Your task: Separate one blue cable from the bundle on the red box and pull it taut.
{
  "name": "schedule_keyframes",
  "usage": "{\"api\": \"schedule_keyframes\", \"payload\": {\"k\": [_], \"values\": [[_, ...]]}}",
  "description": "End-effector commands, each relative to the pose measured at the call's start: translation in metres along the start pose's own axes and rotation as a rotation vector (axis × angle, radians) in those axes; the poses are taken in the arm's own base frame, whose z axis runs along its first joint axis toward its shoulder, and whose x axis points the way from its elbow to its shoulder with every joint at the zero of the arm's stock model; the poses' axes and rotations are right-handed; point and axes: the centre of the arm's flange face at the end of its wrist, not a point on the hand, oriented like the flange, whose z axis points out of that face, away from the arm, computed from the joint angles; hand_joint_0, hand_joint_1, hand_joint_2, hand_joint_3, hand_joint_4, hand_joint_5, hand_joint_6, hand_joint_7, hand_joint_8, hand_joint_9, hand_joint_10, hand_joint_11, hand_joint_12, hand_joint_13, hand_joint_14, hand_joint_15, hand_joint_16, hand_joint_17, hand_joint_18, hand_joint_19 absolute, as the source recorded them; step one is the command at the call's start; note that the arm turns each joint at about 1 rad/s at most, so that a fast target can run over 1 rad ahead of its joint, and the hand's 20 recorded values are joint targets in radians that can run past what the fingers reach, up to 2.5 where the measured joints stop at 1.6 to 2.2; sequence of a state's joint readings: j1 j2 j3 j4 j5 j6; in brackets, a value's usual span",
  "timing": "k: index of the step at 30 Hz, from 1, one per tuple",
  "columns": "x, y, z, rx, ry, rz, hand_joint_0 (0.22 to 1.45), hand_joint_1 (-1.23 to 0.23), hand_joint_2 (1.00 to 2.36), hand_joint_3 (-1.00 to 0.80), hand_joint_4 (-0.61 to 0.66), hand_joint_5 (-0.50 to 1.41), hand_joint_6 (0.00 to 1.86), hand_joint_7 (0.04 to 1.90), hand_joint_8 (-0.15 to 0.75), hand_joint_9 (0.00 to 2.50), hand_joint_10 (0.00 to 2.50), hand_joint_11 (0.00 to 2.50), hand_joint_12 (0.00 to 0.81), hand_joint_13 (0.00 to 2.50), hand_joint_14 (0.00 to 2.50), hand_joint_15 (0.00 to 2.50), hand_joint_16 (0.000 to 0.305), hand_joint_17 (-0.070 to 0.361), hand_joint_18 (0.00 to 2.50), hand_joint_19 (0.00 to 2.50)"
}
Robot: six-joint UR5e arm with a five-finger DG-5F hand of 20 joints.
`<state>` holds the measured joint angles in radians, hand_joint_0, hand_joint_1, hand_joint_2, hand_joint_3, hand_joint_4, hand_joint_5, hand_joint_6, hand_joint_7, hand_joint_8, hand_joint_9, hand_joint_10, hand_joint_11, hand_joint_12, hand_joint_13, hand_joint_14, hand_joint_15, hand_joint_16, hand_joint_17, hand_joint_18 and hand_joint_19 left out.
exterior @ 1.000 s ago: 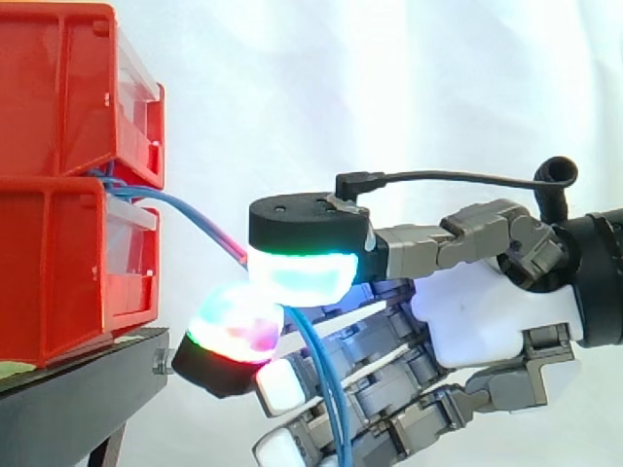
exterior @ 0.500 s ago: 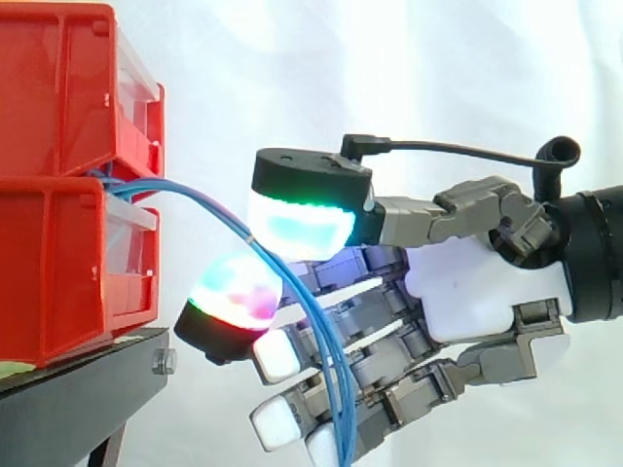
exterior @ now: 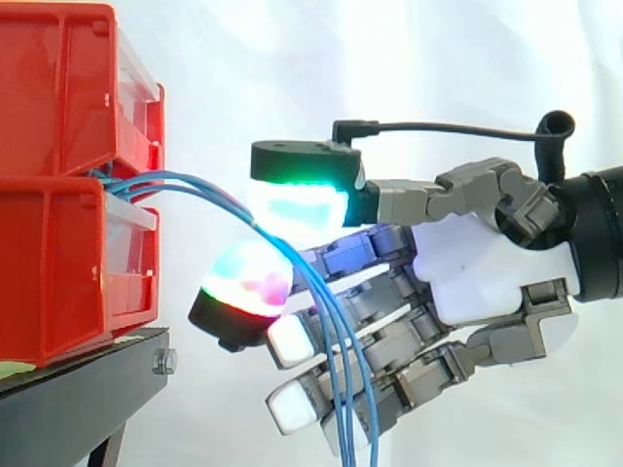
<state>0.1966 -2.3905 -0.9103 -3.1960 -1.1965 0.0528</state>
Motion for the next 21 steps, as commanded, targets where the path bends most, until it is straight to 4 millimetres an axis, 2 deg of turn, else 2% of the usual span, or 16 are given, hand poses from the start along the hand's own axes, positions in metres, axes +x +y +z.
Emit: {"api": "schedule_keyframes", "payload": {"k": [1, 5, 21], "values": [[-0.0045, 0.0091, -0.0058, 0.007, -0.004, -0.020, 0.52, -0.50, 1.01, -0.42, 0.12, -0.15, 0.92, 0.82, 0.227, 0.92, 0.02, 0.56, 0.368, 0.73, 0.02, 0.57, 0.045, 0.100, 0.66, 0.50], [-0.0085, 0.0176, -0.0107, 0.010, -0.007, -0.038, 0.51, -0.50, 1.00, -0.43, 0.12, -0.15, 0.91, 0.81, 0.227, 0.91, 0.02, 0.55, 0.371, 0.73, 0.02, 0.57, 0.045, 0.101, 0.66, 0.50], [-0.0099, 0.0168, -0.0098, 0.008, -0.013, -0.042, 0.49, -0.57, 1.00, -0.44, 0.13, -0.15, 0.91, 0.79, 0.230, 0.91, 0.02, 0.56, 0.373, 0.74, 0.02, 0.57, 0.046, 0.104, 0.67, 0.49]]}}
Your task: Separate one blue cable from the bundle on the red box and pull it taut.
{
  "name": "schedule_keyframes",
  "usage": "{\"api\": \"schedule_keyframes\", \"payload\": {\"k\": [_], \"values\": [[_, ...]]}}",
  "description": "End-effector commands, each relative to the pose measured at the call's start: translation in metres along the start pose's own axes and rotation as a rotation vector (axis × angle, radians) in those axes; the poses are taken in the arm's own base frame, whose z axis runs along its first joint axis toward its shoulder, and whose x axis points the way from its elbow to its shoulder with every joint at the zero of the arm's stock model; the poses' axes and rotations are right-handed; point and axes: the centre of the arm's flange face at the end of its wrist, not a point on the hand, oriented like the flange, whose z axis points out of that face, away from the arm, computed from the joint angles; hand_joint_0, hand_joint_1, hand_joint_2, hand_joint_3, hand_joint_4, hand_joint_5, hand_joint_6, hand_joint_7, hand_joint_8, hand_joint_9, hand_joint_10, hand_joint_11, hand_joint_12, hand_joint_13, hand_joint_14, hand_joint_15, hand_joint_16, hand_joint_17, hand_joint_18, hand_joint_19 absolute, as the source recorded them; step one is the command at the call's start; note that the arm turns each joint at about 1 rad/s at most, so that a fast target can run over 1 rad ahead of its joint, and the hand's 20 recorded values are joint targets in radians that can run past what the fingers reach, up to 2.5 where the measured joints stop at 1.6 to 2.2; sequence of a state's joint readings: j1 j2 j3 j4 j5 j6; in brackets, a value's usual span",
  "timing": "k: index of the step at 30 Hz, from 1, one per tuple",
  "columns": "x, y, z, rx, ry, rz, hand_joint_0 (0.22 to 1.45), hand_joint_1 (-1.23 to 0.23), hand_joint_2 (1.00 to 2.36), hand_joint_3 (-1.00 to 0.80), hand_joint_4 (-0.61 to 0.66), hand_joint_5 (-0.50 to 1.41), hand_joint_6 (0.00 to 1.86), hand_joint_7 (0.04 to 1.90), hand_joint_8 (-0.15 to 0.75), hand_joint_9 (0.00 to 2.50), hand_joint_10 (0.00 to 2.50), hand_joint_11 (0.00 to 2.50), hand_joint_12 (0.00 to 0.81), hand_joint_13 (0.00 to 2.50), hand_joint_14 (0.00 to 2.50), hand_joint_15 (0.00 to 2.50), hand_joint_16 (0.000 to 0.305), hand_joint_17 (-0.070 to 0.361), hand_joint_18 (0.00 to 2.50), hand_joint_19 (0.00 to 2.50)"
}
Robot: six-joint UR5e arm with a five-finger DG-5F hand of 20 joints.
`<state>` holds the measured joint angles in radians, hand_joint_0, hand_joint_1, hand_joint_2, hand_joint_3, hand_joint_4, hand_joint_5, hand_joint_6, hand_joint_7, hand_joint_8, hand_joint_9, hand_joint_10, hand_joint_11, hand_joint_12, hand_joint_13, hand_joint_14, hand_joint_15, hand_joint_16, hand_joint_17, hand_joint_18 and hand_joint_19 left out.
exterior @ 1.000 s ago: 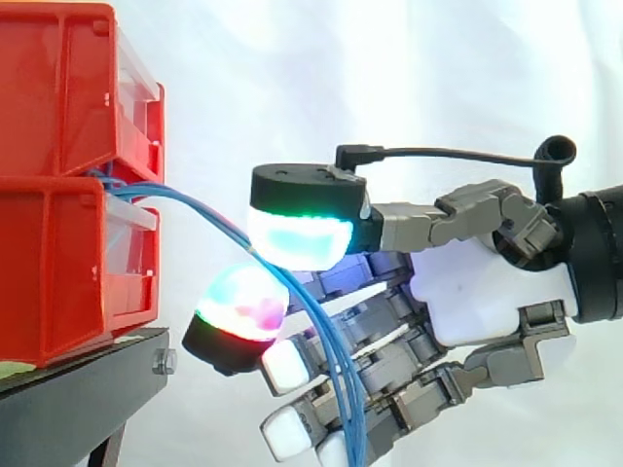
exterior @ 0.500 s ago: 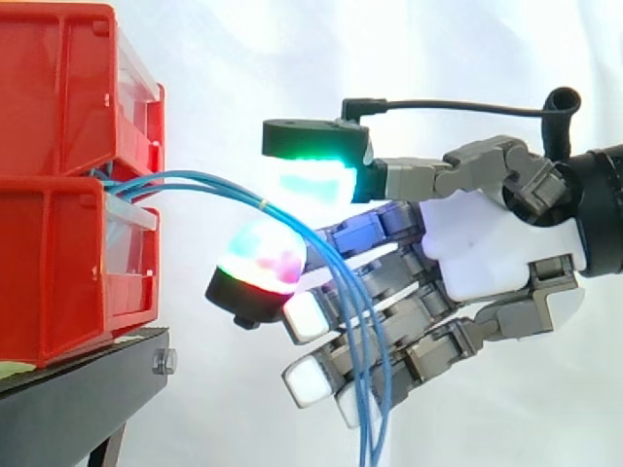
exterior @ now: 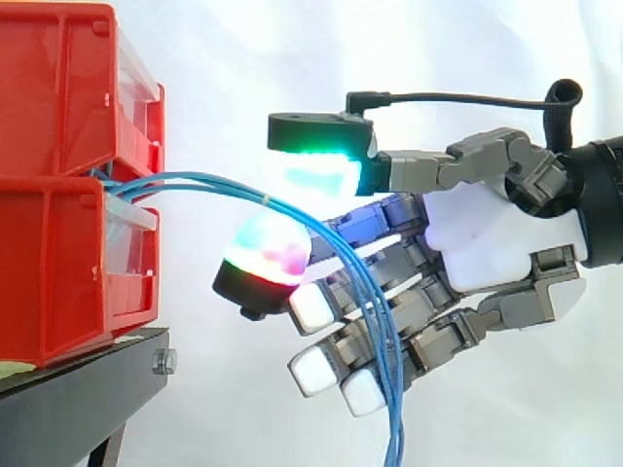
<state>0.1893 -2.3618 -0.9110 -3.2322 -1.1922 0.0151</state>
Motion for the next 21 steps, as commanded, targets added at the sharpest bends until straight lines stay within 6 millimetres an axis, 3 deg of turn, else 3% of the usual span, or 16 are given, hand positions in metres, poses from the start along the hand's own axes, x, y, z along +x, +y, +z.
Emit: {"api": "schedule_keyframes", "payload": {"k": [1, 8, 21], "values": [[0.000, 0.000, 0.000, -0.001, -0.001, -0.004, 0.49, -0.57, 1.00, -0.44, 0.13, -0.15, 0.91, 0.79, 0.232, 0.91, 0.02, 0.56, 0.375, 0.74, 0.02, 0.57, 0.046, 0.104, 0.68, 0.49], [0.002, -0.012, 0.005, -0.038, 0.000, 0.011, 0.52, -0.64, 1.01, -0.39, 0.12, -0.15, 0.90, 0.80, 0.223, 0.91, 0.02, 0.56, 0.363, 0.73, 0.02, 0.56, 0.044, 0.100, 0.67, 0.50], [0.006, -0.012, 0.010, -0.092, -0.003, 0.001, 0.55, -0.67, 1.01, -0.36, 0.12, -0.15, 0.90, 0.81, 0.215, 0.91, 0.02, 0.57, 0.357, 0.74, 0.02, 0.56, 0.042, 0.094, 0.67, 0.50]]}}
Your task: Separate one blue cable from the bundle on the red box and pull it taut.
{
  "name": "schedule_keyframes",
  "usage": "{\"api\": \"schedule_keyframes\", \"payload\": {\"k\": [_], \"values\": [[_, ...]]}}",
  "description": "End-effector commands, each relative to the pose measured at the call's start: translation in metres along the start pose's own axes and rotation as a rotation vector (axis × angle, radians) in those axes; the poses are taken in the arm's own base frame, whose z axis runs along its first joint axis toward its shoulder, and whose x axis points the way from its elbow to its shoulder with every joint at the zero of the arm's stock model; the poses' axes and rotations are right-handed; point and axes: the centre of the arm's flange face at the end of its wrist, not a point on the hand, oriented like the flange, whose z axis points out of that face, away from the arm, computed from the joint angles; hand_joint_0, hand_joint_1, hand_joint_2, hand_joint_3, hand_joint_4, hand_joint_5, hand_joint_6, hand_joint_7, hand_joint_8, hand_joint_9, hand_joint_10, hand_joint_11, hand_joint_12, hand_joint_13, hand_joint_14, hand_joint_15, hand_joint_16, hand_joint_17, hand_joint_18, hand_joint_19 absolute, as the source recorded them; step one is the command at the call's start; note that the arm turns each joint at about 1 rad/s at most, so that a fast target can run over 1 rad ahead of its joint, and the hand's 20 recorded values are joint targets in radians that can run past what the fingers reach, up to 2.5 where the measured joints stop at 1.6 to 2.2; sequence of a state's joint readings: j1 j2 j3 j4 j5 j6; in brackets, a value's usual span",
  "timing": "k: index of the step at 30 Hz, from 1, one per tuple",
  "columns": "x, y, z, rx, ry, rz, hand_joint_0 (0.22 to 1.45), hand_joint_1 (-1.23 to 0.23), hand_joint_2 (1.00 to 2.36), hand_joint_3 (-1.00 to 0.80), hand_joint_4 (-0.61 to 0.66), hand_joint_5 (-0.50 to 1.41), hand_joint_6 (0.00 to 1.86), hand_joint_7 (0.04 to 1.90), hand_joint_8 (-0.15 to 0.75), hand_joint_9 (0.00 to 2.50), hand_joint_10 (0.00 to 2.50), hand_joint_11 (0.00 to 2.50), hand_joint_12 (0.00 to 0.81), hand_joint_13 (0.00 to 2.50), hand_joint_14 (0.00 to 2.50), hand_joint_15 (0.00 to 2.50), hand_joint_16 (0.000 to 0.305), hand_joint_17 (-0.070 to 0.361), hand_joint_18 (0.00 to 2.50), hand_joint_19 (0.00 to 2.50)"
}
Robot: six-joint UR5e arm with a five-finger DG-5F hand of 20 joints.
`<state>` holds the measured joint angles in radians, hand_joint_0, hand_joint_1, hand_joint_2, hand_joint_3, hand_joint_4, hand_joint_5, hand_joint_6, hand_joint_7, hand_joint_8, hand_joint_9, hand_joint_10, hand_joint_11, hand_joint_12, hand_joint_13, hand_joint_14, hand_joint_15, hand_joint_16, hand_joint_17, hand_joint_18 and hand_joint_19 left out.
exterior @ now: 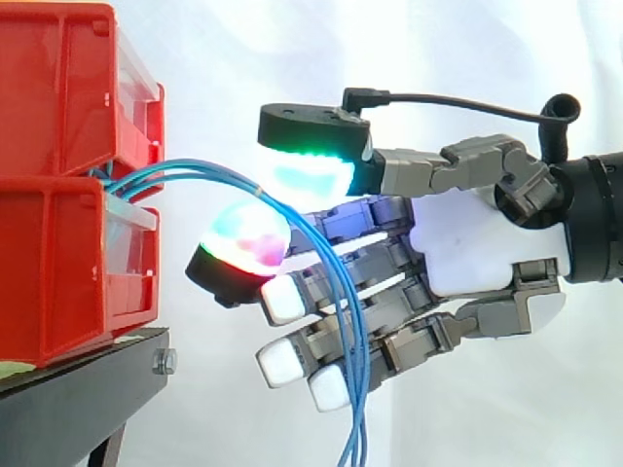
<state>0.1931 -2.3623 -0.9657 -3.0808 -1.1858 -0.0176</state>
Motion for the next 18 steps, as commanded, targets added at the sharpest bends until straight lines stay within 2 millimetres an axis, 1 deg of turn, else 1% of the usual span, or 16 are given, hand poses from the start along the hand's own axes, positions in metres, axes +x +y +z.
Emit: {"api": "schedule_keyframes", "payload": {"k": [1, 5, 7, 11, 12, 16, 18], "values": [[0.000, 0.001, 0.000, -0.003, 0.000, -0.001, 0.55, -0.67, 1.01, -0.37, 0.12, -0.15, 0.90, 0.82, 0.217, 0.91, 0.02, 0.57, 0.358, 0.74, 0.02, 0.57, 0.042, 0.095, 0.68, 0.50], [0.000, 0.001, 0.001, -0.006, 0.000, 0.000, 0.54, -0.65, 1.01, -0.38, 0.12, -0.15, 0.91, 0.81, 0.219, 0.91, 0.02, 0.57, 0.360, 0.74, 0.02, 0.57, 0.042, 0.096, 0.68, 0.50], [0.000, 0.002, 0.000, -0.004, 0.002, 0.001, 0.53, -0.62, 1.01, -0.40, 0.12, -0.15, 0.90, 0.81, 0.218, 0.91, 0.02, 0.56, 0.363, 0.74, 0.02, 0.57, 0.043, 0.097, 0.68, 0.50], [-0.001, 0.012, 0.002, -0.021, 0.003, 0.010, 0.52, -0.56, 1.01, -0.43, 0.12, -0.15, 0.91, 0.81, 0.222, 0.91, 0.02, 0.56, 0.365, 0.74, 0.02, 0.57, 0.044, 0.099, 0.68, 0.50], [-0.001, 0.011, 0.003, -0.018, 0.003, 0.008, 0.52, -0.55, 1.00, -0.44, 0.12, -0.15, 0.91, 0.81, 0.222, 0.91, 0.02, 0.56, 0.367, 0.74, 0.02, 0.57, 0.044, 0.099, 0.68, 0.50], [-0.004, 0.012, 0.002, -0.011, 0.000, 0.007, 0.51, -0.54, 1.01, -0.43, 0.12, -0.15, 0.91, 0.79, 0.225, 0.91, 0.02, 0.56, 0.369, 0.74, 0.02, 0.56, 0.044, 0.099, 0.68, 0.50], [-0.004, 0.014, 0.002, -0.010, 0.000, 0.008, 0.54, -0.56, 1.01, -0.40, 0.12, -0.15, 0.90, 0.81, 0.219, 0.91, 0.02, 0.56, 0.363, 0.73, 0.02, 0.56, 0.043, 0.096, 0.67, 0.50]]}}
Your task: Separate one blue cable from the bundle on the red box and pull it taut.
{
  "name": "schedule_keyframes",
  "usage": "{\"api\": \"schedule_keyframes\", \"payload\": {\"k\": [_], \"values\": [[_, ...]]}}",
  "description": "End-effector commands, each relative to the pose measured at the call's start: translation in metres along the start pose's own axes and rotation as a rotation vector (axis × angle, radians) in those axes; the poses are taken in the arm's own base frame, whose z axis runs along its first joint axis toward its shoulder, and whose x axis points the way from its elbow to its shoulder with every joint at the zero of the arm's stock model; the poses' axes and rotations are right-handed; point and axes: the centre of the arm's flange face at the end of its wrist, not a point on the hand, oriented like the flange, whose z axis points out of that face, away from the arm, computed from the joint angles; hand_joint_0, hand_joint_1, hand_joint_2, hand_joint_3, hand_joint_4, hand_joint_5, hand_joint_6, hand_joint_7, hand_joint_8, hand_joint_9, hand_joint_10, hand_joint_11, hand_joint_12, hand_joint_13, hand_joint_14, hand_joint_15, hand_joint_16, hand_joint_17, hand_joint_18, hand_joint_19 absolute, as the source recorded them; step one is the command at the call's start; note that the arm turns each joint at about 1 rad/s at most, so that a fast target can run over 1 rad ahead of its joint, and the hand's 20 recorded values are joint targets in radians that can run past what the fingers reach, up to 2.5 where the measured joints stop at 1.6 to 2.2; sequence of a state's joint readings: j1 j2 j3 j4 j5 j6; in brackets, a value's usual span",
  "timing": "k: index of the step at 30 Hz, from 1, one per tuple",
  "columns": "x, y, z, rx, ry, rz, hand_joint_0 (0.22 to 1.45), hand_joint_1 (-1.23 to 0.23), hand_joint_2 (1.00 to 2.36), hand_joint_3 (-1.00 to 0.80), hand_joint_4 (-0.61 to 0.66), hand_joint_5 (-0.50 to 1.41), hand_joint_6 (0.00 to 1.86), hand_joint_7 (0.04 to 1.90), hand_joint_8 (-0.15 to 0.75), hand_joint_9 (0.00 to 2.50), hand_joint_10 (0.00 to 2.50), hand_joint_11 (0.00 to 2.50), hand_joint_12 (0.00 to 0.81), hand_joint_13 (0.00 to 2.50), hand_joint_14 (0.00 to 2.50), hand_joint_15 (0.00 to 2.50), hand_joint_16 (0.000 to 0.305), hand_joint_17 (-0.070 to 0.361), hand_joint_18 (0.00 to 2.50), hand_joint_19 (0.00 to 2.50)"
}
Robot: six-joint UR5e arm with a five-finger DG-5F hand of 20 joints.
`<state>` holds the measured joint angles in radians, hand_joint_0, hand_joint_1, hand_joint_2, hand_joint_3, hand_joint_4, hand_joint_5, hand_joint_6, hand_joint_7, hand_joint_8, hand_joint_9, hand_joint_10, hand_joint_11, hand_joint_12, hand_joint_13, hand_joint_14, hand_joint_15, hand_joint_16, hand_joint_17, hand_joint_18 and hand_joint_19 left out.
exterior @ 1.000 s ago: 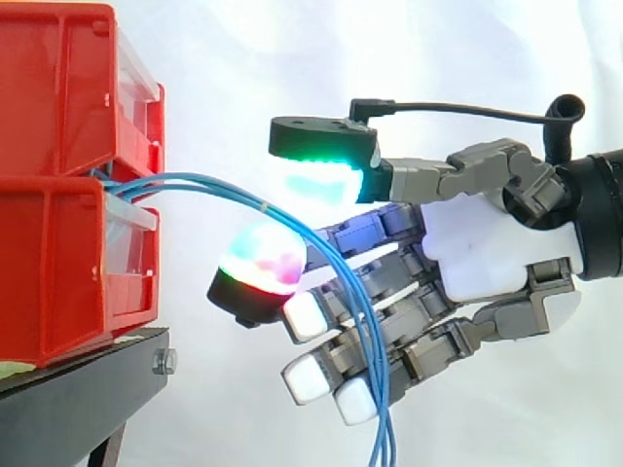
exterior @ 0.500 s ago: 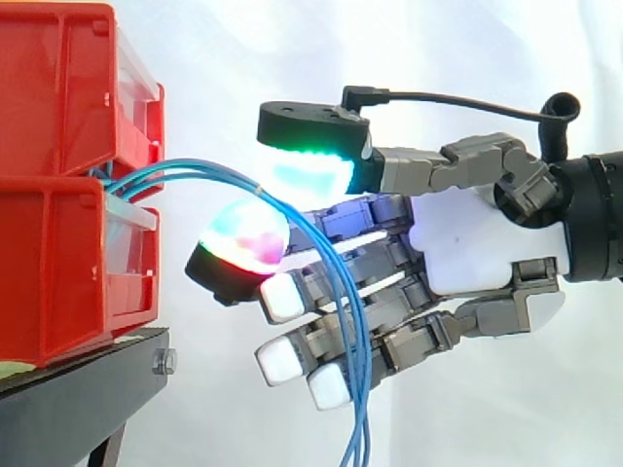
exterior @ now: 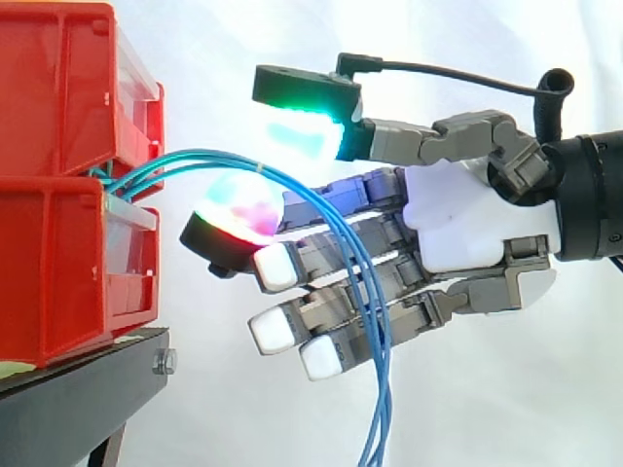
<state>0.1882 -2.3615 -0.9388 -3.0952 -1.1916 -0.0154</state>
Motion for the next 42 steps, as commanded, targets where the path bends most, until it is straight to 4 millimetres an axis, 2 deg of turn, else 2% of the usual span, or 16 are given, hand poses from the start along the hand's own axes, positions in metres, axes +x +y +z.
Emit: {"api": "schedule_keyframes", "payload": {"k": [1, 8, 10, 14, 21, 24, 26, 27, 29, 33, 35, 36, 39, 42], "values": [[-0.001, 0.003, 0.000, 0.003, -0.001, 0.001, 0.55, -0.58, 1.01, -0.38, 0.11, -0.15, 0.90, 0.81, 0.214, 0.91, 0.02, 0.56, 0.359, 0.73, 0.02, 0.56, 0.042, 0.095, 0.66, 0.51], [-0.004, 0.003, -0.001, 0.020, -0.002, -0.006, 0.58, -0.69, 1.02, -0.19, 0.11, -0.14, 0.93, 0.84, 0.228, 0.92, 0.01, 0.55, 0.373, 0.75, 0.02, 0.55, 0.044, 0.100, 0.71, 0.48], [-0.004, 0.003, -0.002, 0.021, 0.000, -0.006, 0.59, -0.73, 1.02, -0.15, 0.07, -0.14, 0.94, 0.85, 0.230, 0.92, 0.01, 0.56, 0.371, 0.75, 0.02, 0.56, 0.044, 0.099, 0.71, 0.47], [-0.005, 0.003, -0.001, 0.021, -0.002, -0.006, 0.62, -0.78, 1.02, -0.18, 0.05, -0.15, 0.94, 0.89, 0.218, 0.91, 0.02, 0.56, 0.360, 0.75, 0.02, 0.56, 0.042, 0.094, 0.70, 0.48], [-0.005, 0.005, -0.002, 0.026, -0.002, -0.008, 0.65, -0.81, 1.01, -0.37, 0.06, -0.15, 0.94, 0.87, 0.202, 0.90, 0.02, 0.57, 0.349, 0.74, 0.02, 0.55, 0.040, 0.089, 0.70, 0.49], [-0.007, 0.005, -0.003, 0.042, -0.003, -0.011, 0.60, -0.74, 1.00, -0.50, 0.12, -0.13, 0.93, 0.88, 0.202, 0.92, 0.02, 0.56, 0.348, 0.74, 0.02, 0.56, 0.040, 0.089, 0.69, 0.50], [-0.006, 0.006, -0.005, 0.056, -0.002, -0.014, 0.57, -0.68, 1.00, -0.50, 0.12, -0.13, 0.93, 0.86, 0.205, 0.93, 0.02, 0.56, 0.351, 0.75, 0.02, 0.56, 0.040, 0.091, 0.69, 0.50], [-0.008, 0.007, -0.005, 0.063, -0.002, -0.016, 0.52, -0.57, 1.00, -0.50, 0.12, -0.13, 0.92, 0.85, 0.213, 0.93, 0.02, 0.56, 0.358, 0.74, 0.02, 0.56, 0.042, 0.095, 0.69, 0.49], [-0.009, 0.007, -0.007, 0.077, -0.003, -0.021, 0.50, -0.49, 1.00, -0.50, 0.11, -0.13, 0.92, 0.86, 0.219, 0.93, 0.02, 0.55, 0.367, 0.74, 0.02, 0.56, 0.043, 0.098, 0.69, 0.50], [-0.012, 0.007, -0.009, 0.105, -0.004, -0.032, 0.50, -0.42, 1.00, -0.50, 0.11, -0.13, 0.92, 0.86, 0.222, 0.92, 0.02, 0.55, 0.368, 0.72, 0.02, 0.56, 0.044, 0.099, 0.67, 0.50], [-0.012, 0.007, -0.010, 0.109, -0.004, -0.032, 0.55, -0.47, 1.00, -0.49, 0.10, -0.13, 0.92, 0.88, 0.210, 0.92, 0.02, 0.54, 0.353, 0.71, 0.02, 0.57, 0.041, 0.091, 0.64, 0.52], [-0.012, 0.007, -0.010, 0.110, -0.004, -0.033, 0.57, -0.53, 1.01, -0.40, 0.09, -0.13, 0.92, 0.90, 0.211, 0.92, 0.02, 0.55, 0.350, 0.72, 0.02, 0.56, 0.040, 0.090, 0.64, 0.52], [-0.012, 0.007, -0.010, 0.109, -0.004, -0.033, 0.56, -0.64, 1.01, -0.25, 0.09, -0.13, 0.92, 0.92, 0.217, 0.92, 0.02, 0.57, 0.351, 0.72, 0.02, 0.57, 0.040, 0.090, 0.66, 0.51], [-0.013, 0.010, -0.009, 0.103, -0.006, -0.033, 0.57, -0.69, 1.01, -0.20, 0.10, -0.14, 0.94, 0.86, 0.230, 0.92, 0.02, 0.56, 0.370, 0.74, 0.02, 0.55, 0.043, 0.098, 0.69, 0.48]]}}
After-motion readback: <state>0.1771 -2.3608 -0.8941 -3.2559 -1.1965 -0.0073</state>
